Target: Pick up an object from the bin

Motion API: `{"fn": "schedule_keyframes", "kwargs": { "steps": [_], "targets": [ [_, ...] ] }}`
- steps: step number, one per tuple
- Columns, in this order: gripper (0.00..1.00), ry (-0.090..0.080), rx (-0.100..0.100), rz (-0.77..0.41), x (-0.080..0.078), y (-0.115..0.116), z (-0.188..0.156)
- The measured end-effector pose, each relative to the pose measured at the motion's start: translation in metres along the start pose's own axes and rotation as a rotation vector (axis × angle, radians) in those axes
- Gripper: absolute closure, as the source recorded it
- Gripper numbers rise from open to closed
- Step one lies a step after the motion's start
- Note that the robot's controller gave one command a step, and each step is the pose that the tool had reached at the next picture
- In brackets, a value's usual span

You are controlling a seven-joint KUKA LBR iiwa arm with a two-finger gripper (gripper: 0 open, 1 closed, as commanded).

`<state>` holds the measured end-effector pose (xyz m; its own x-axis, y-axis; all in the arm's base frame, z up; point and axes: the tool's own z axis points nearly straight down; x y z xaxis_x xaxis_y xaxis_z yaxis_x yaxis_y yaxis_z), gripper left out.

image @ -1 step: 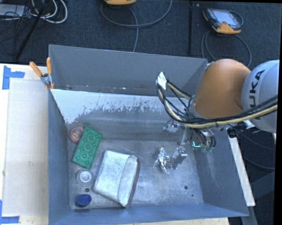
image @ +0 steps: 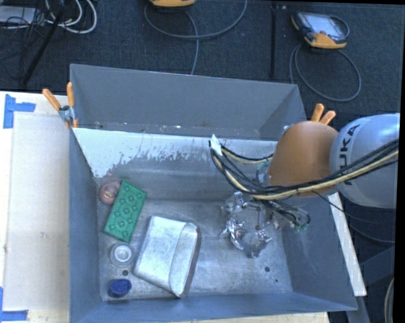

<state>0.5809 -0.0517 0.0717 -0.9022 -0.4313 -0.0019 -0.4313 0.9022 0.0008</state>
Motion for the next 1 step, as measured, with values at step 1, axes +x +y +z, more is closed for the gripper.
{"fn": "schedule_keyframes", "kwargs": {
  "steps": [1],
  "targets": [
    [0.0,-0.002,0.001,-0.249,-0.0232,0.0179,-0.0286]
  ]
}}
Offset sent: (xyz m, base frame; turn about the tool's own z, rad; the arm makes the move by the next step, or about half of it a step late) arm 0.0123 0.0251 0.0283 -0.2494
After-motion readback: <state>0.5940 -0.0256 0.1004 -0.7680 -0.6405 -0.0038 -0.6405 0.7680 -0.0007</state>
